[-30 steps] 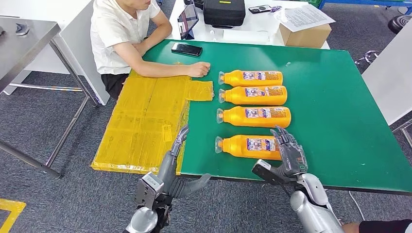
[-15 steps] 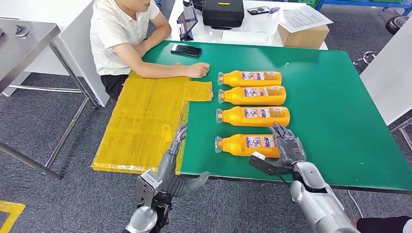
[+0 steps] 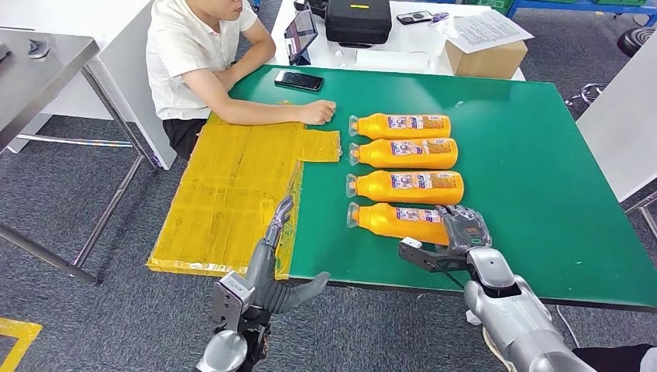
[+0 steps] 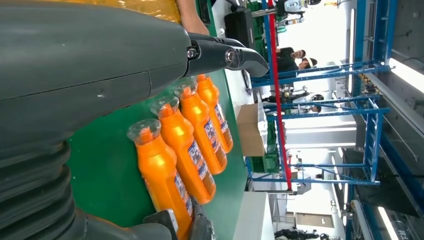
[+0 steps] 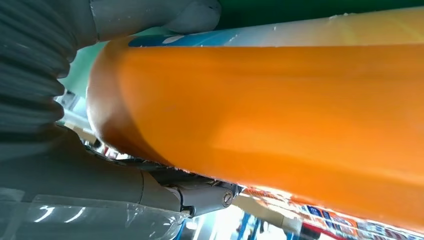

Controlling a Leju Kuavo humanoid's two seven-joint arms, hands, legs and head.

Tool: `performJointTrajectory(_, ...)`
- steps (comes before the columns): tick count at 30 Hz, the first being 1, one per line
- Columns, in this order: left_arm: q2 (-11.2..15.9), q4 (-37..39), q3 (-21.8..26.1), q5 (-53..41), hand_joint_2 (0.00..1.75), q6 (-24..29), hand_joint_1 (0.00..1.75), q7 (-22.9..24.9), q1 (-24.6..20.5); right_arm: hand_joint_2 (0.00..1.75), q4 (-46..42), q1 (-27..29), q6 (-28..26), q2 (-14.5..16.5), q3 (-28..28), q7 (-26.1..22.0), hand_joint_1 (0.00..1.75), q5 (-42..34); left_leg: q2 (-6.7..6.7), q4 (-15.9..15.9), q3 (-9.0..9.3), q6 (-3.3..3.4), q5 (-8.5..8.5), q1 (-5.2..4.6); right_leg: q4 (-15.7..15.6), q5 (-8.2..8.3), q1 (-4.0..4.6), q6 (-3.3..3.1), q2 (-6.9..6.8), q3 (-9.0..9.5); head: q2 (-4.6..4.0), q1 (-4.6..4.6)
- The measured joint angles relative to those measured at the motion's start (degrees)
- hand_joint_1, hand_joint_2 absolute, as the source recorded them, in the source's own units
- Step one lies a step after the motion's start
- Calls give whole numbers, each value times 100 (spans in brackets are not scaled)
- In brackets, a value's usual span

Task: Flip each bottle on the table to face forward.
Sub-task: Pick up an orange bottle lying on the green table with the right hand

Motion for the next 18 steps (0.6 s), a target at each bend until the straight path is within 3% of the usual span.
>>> performJointTrajectory(9, 0, -19, 37, 73, 175, -25, 0, 3, 10, 175, -540, 372, 748, -160, -120, -1288, 175, -2108, 16, 0, 34, -10, -21, 2, -4, -2, 2, -1, 14, 20, 0, 3)
performJointTrajectory(15, -43, -18, 99, 387, 175, 83, 0, 42, 21, 175, -1081, 813, 799, -110, -298, -1662, 175, -2761, 26, -1, 47, -13, -22, 6, -3, -3, 5, -4, 24, 30, 0, 1)
performJointTrajectory(18, -121, 12, 212, 1098, 175, -21, 0, 401, 50, 175, -1395, 1054, 800, 34, -437, -1856, 175, -3199, 24, -2, 45, -13, -21, 6, -2, -2, 5, -4, 24, 32, 0, 2)
